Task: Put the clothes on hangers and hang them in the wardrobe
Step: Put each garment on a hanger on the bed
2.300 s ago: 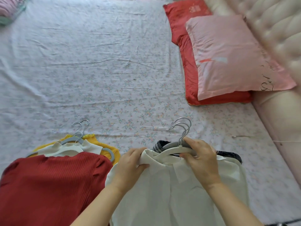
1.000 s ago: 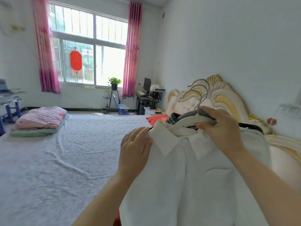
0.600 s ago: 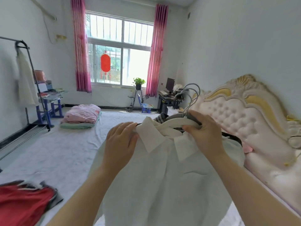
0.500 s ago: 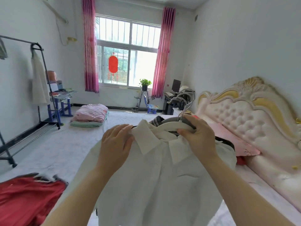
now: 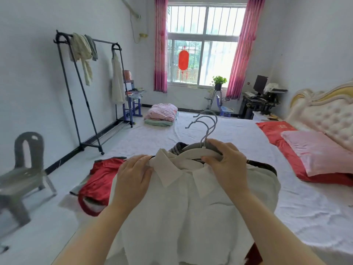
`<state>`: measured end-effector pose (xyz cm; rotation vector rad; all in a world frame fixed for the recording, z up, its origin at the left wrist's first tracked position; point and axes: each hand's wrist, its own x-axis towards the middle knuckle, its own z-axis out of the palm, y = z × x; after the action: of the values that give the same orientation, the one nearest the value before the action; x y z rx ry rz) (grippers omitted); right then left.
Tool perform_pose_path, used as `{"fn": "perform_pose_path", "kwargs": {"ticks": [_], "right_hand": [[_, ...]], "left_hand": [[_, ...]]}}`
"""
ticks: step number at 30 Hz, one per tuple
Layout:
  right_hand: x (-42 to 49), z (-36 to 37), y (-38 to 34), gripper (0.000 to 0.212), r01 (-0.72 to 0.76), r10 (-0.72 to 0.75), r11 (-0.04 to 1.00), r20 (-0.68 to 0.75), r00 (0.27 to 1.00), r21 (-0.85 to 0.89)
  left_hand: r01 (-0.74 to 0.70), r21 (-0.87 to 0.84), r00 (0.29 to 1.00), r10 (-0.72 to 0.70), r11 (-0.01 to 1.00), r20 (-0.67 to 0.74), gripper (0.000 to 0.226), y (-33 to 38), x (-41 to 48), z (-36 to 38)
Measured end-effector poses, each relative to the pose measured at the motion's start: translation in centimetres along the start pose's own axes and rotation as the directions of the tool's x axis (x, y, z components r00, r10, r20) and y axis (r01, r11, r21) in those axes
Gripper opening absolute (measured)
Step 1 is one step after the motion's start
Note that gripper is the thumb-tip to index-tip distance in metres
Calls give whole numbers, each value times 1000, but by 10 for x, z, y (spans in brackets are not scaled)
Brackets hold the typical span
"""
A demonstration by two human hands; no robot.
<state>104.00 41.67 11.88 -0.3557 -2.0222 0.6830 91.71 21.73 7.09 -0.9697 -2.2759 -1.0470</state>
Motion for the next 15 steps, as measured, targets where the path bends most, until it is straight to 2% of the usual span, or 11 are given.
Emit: {"fn": "perform_pose_path", "kwargs": {"ticks": [6, 15], "right_hand": [[-42, 43, -36, 47, -88, 85, 996, 104, 991, 26], [-76, 133, -42, 48, -230, 232, 973, 128, 964, -26]], "left_hand": [[83, -5, 997, -83, 997, -1, 34, -47, -41, -40], [58, -33, 997, -56, 998, 57, 28, -138, -49, -41]]}}
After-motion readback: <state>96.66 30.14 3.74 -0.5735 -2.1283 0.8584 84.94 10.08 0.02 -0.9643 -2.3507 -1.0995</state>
